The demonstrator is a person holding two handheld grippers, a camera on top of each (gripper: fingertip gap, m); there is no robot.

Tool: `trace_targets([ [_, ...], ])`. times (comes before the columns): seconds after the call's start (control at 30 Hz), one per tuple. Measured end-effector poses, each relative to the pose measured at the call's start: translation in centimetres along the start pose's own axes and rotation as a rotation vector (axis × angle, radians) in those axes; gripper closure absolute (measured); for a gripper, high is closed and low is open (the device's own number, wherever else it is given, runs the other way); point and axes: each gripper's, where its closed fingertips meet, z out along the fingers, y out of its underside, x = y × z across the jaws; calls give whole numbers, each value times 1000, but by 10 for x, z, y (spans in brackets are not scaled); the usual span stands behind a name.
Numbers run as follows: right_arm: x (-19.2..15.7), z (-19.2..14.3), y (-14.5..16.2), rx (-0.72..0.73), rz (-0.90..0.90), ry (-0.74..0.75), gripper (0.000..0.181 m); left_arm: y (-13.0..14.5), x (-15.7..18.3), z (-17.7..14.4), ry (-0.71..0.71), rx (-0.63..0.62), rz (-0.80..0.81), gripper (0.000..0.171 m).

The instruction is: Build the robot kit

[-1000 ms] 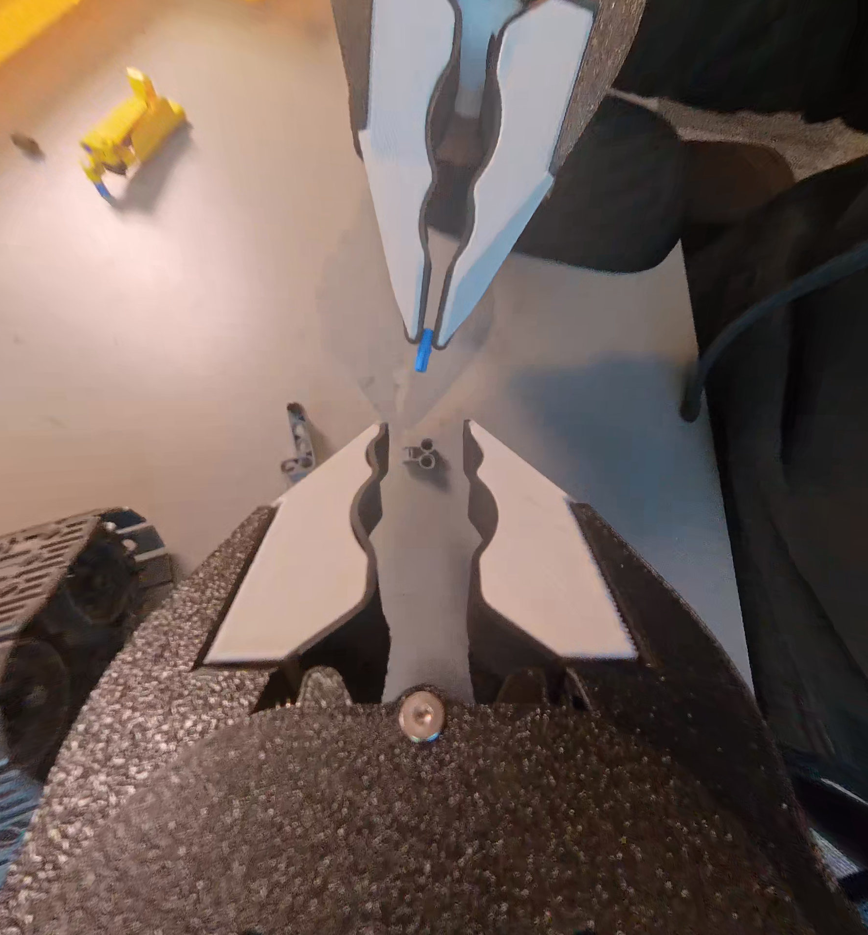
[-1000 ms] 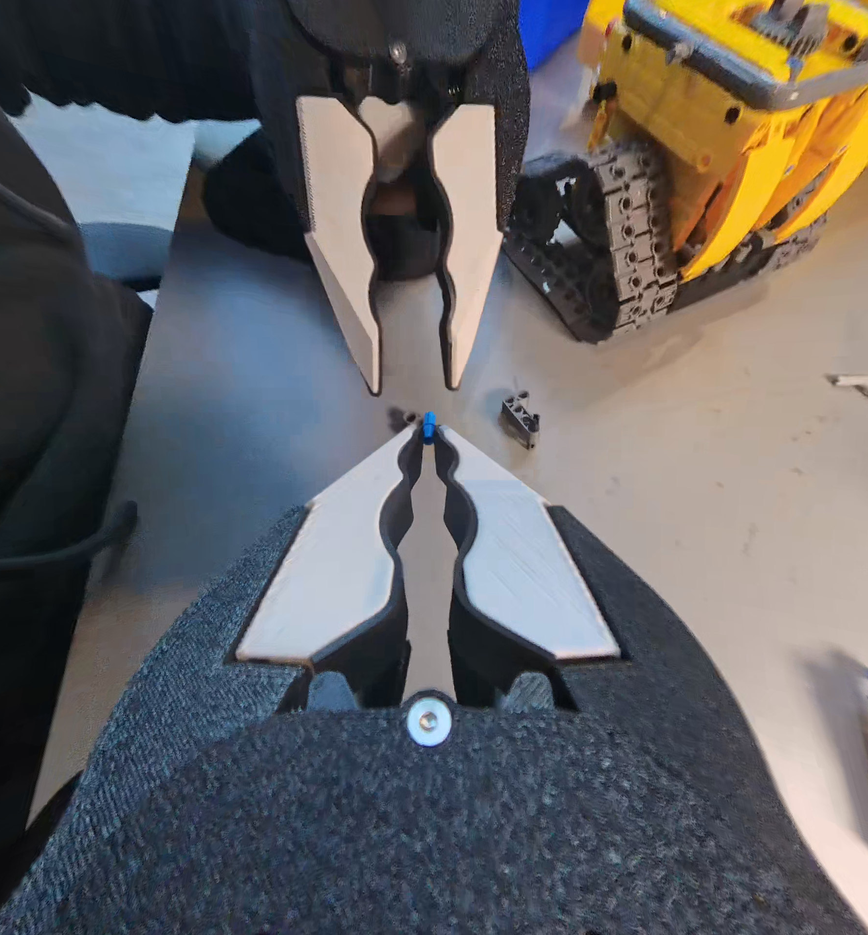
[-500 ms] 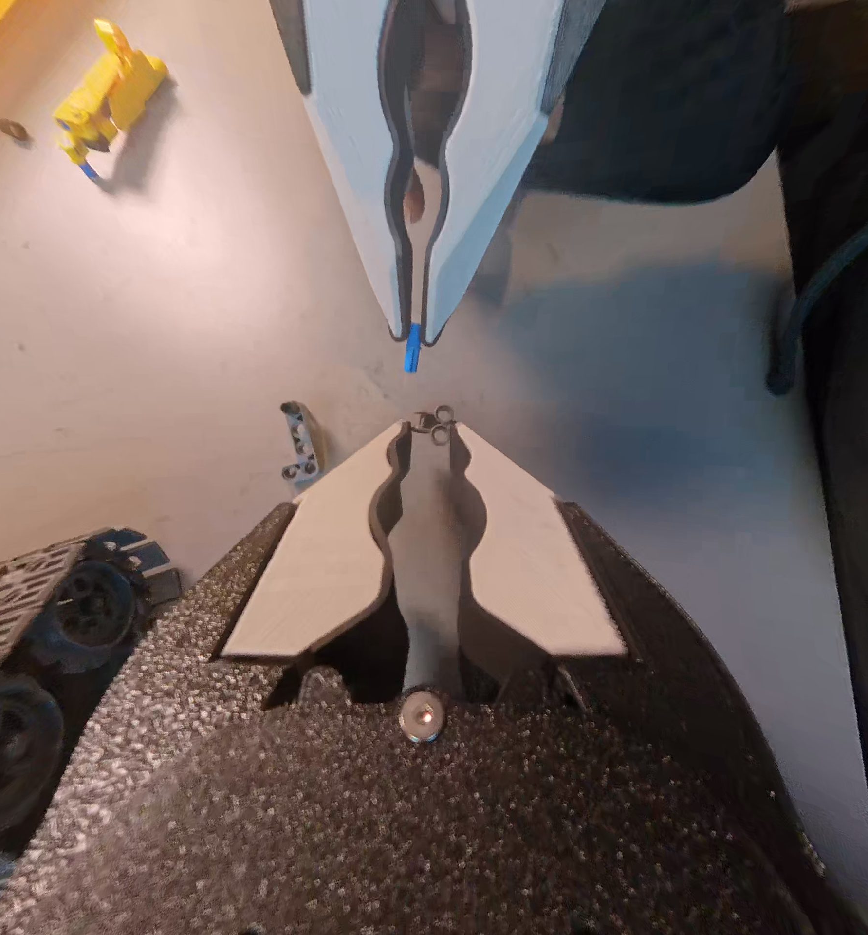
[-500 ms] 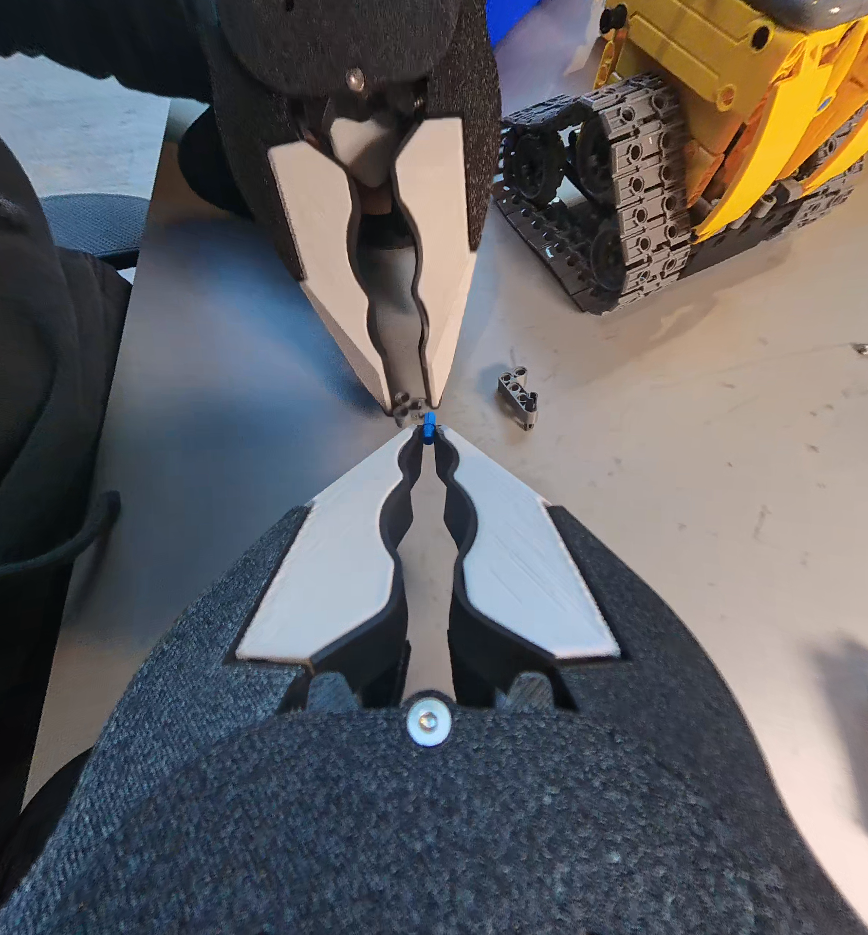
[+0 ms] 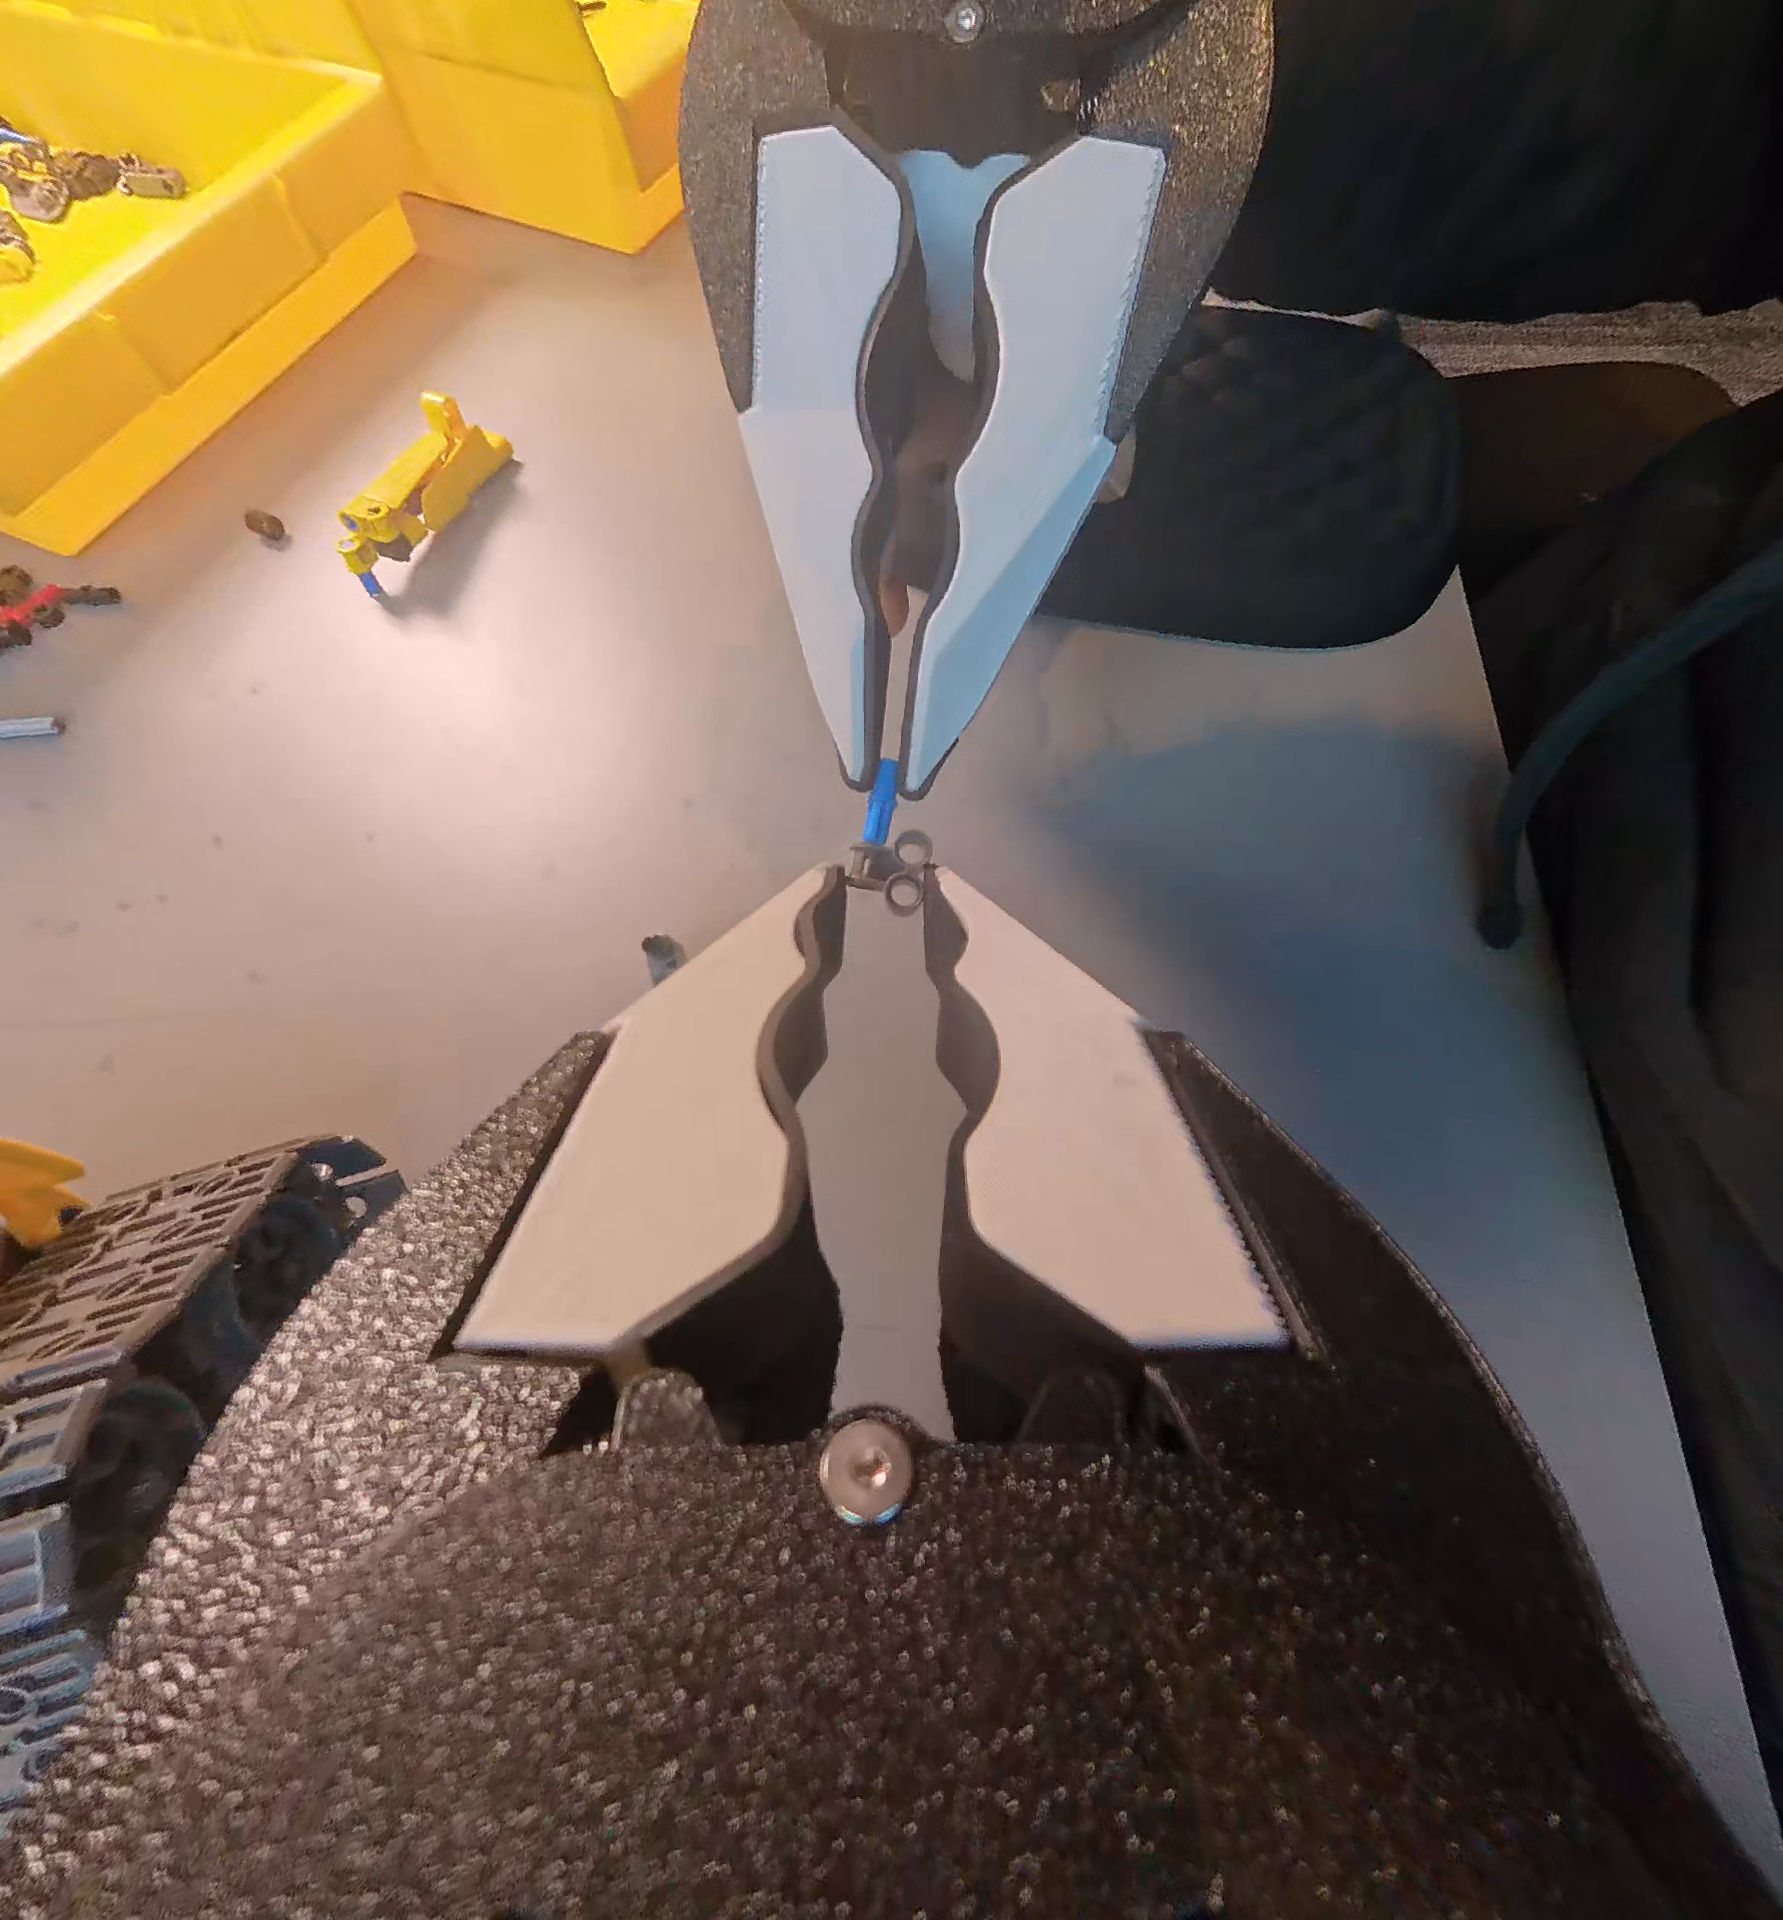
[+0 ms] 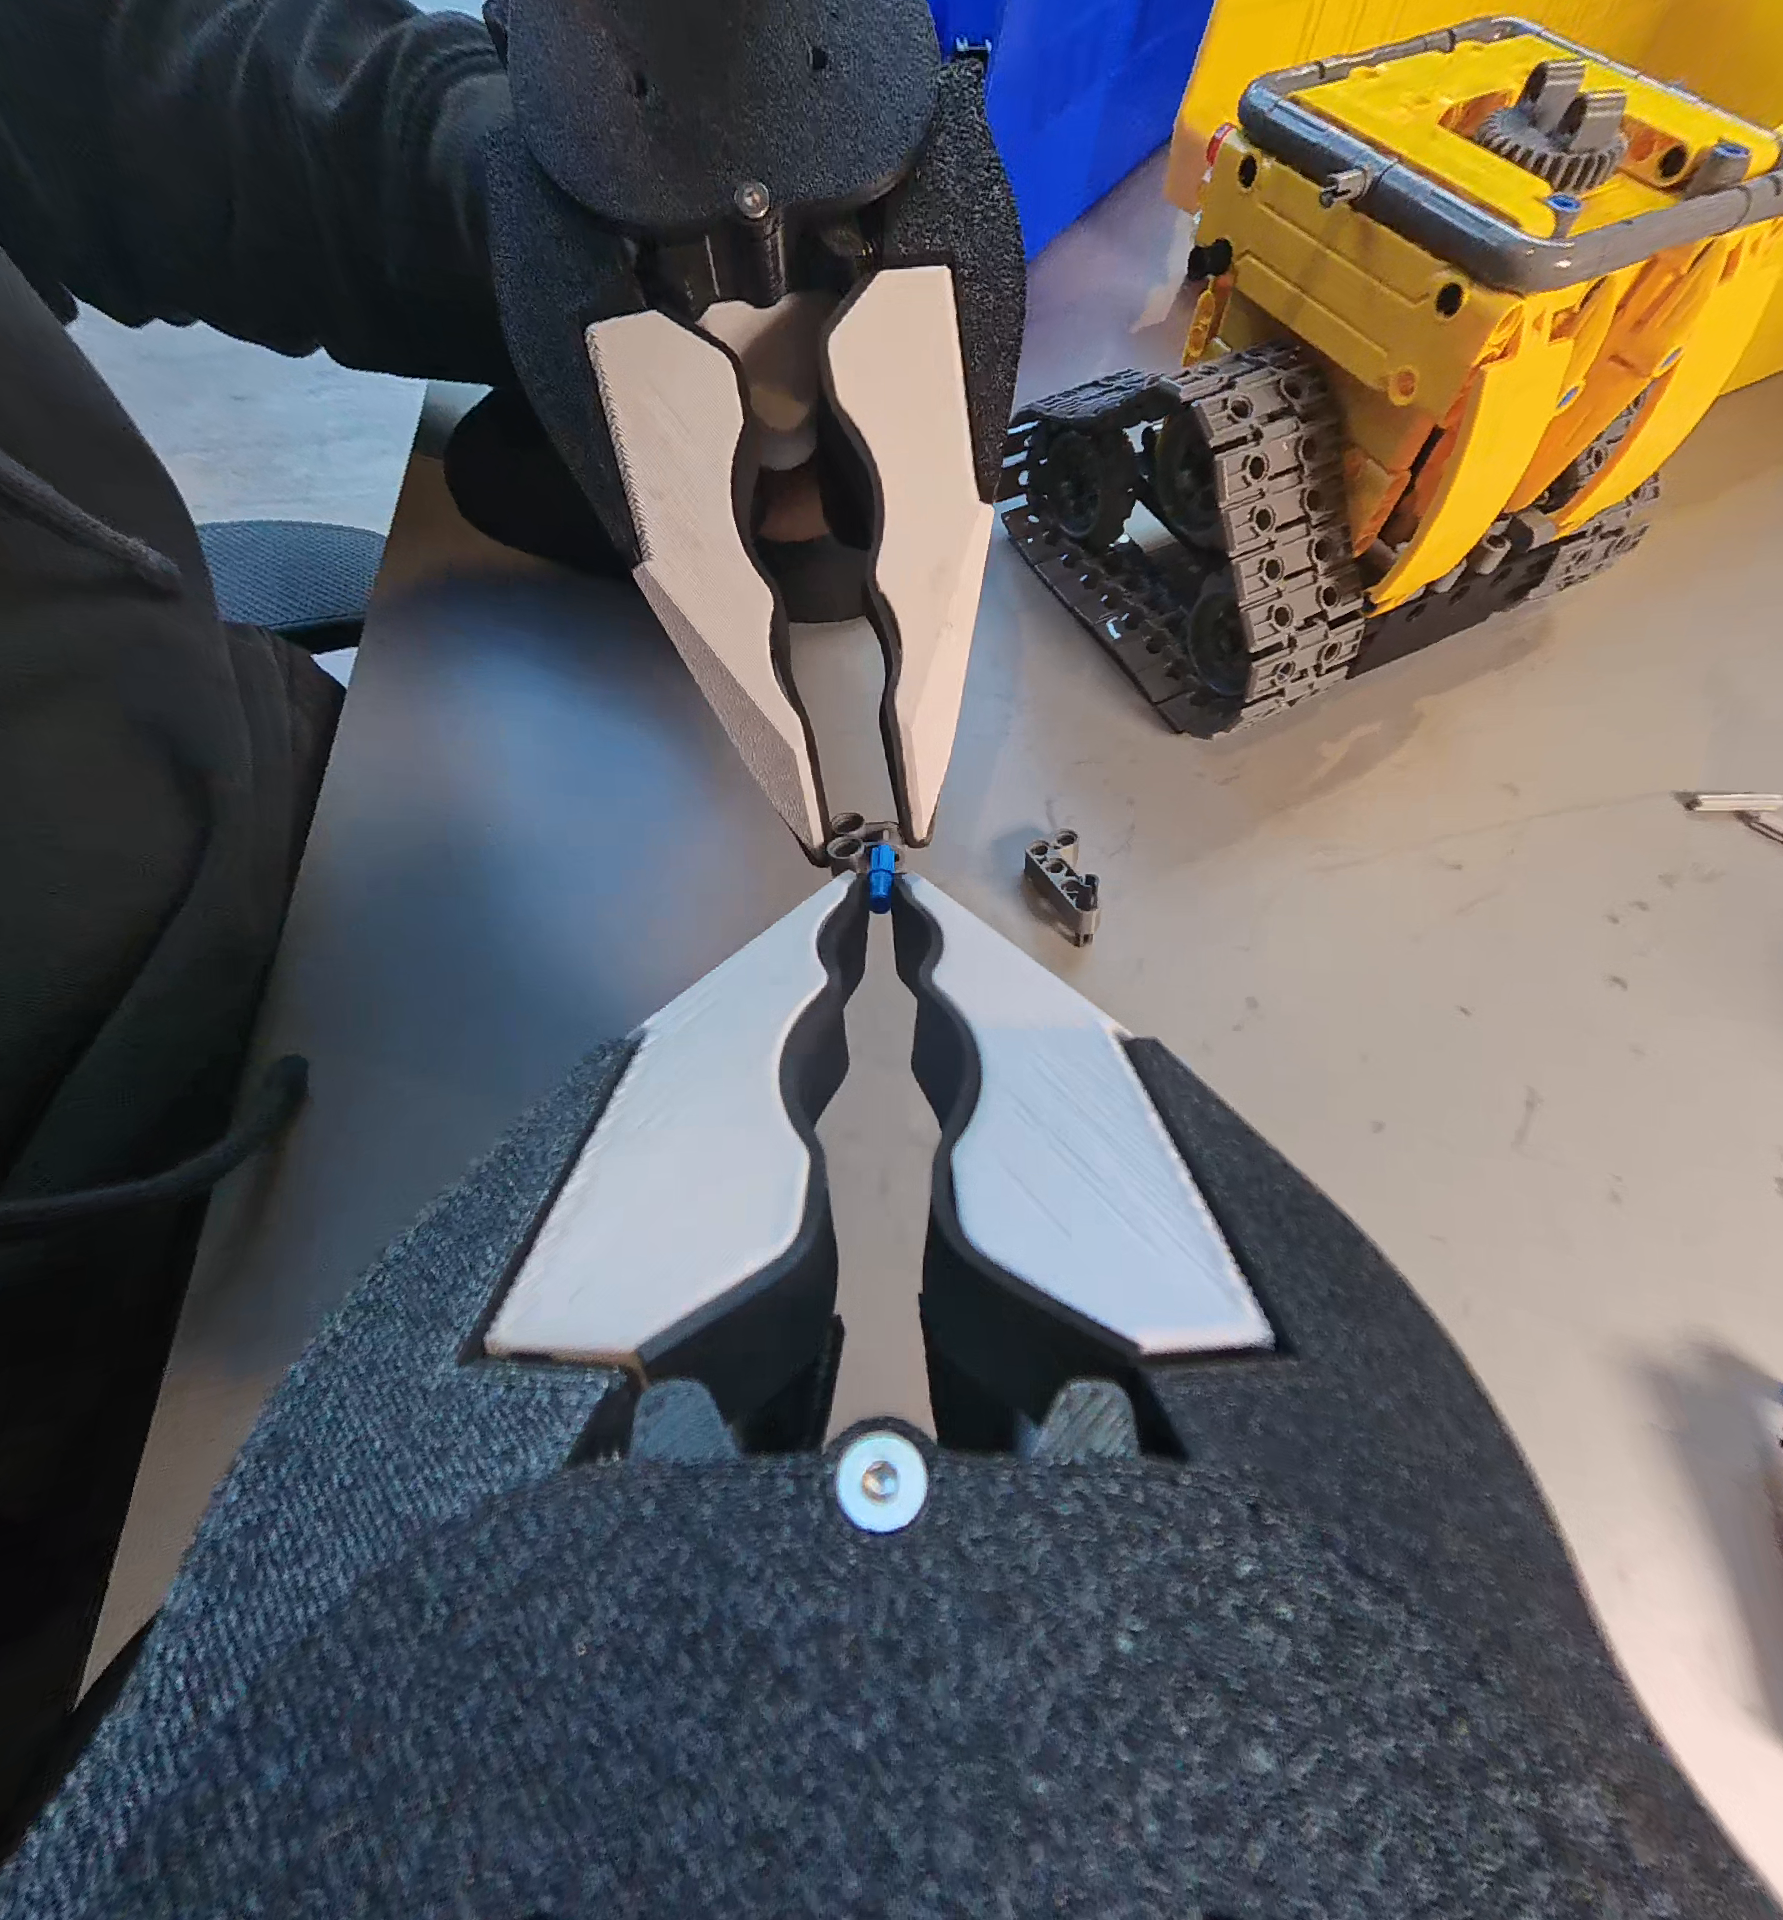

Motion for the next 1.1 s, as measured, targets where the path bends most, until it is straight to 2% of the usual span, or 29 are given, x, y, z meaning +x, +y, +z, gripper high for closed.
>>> trace_targets([
  [0.33,-1,-3,-3,13,-3,9,177,-5,1,-2,-20,8,21,158],
  [0.63,-10,-8,-15,52,-93,3,177,-12,11,-2,66,60,-45,158],
  [0.73,-9,-16,-26,120,-97,3,177,-23,10,-8,99,131,-101,158],
  [0.93,-10,-37,-54,370,-23,-29,177,-54,11,-25,181,325,-207,158],
  [1.0,-10,-41,-58,410,-7,-41,177,-59,12,-28,211,362,-236,158],
  [1.1,-13,-42,-58,395,-39,-40,177,-62,15,-29,235,380,-254,158],
])
